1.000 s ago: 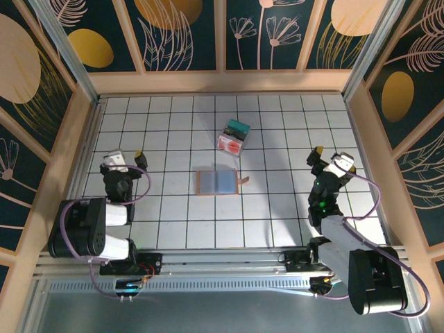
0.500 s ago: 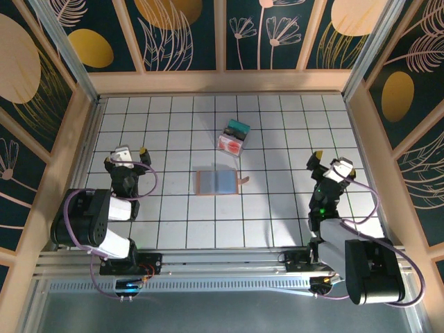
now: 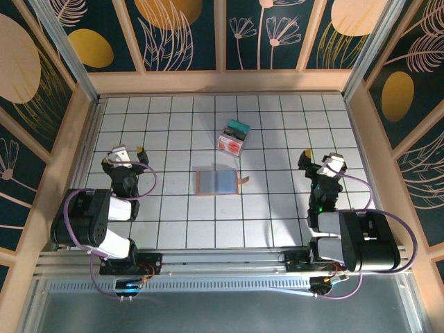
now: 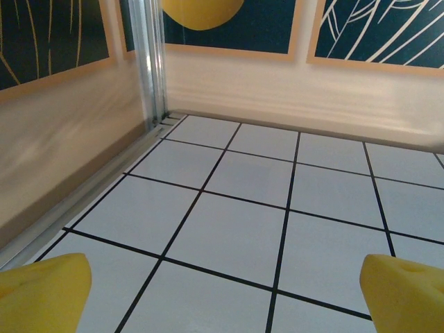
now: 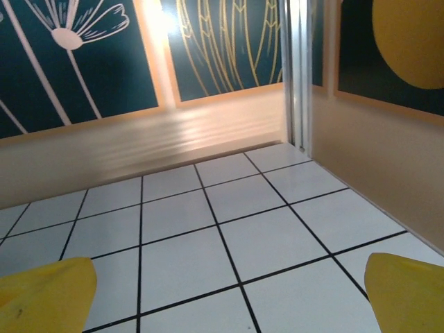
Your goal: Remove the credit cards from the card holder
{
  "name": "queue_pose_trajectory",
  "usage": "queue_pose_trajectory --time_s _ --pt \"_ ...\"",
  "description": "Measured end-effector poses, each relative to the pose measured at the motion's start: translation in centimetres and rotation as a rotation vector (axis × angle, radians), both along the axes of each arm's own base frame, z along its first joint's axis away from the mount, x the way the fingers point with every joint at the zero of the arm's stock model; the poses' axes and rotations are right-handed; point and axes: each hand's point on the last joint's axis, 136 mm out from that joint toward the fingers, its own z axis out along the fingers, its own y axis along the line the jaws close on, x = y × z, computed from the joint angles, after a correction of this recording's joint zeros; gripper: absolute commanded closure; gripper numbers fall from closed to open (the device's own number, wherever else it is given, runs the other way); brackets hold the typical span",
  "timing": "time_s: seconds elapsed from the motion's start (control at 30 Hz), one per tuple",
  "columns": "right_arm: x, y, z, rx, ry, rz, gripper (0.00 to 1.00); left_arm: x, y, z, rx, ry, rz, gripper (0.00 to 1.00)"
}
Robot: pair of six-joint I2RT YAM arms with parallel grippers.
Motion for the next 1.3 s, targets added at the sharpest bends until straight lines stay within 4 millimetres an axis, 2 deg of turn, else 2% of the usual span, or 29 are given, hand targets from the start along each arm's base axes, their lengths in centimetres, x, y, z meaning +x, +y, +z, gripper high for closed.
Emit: queue_pose_trajectory --time_s 0.3,0.47,0.57,0.67,0.93,1.3 --pt "0.9 1.3 -2.2 -0.026 0.044 0.074 0.01 0.0 0.0 0.1 0.0 -0.003 0.0 0.01" --pt "1.4 1.9 -5.2 -0.028 0.129 0.132 0.01 0.0 0.0 0.1 0.0 -0.003 0.0 0.01" --pt "3.5 1.0 -4.3 -0.009 0.122 0.137 0.01 0.0 0.0 0.1 0.0 -0.003 0.0 0.01" --pt "4.8 1.0 -3.0 -0.009 0.089 0.165 0.01 0.0 0.0 0.1 0.0 -0.003 0.0 0.01" --pt "4.8 1.8 -4.1 0.0 0.136 0.21 0.01 0.0 0.0 0.1 0.0 -0.003 0.0 0.01" --pt "4.8 1.9 -4.2 0.0 0.141 0.214 0.01 0.0 0.0 0.1 0.0 -0.003 0.0 0.01"
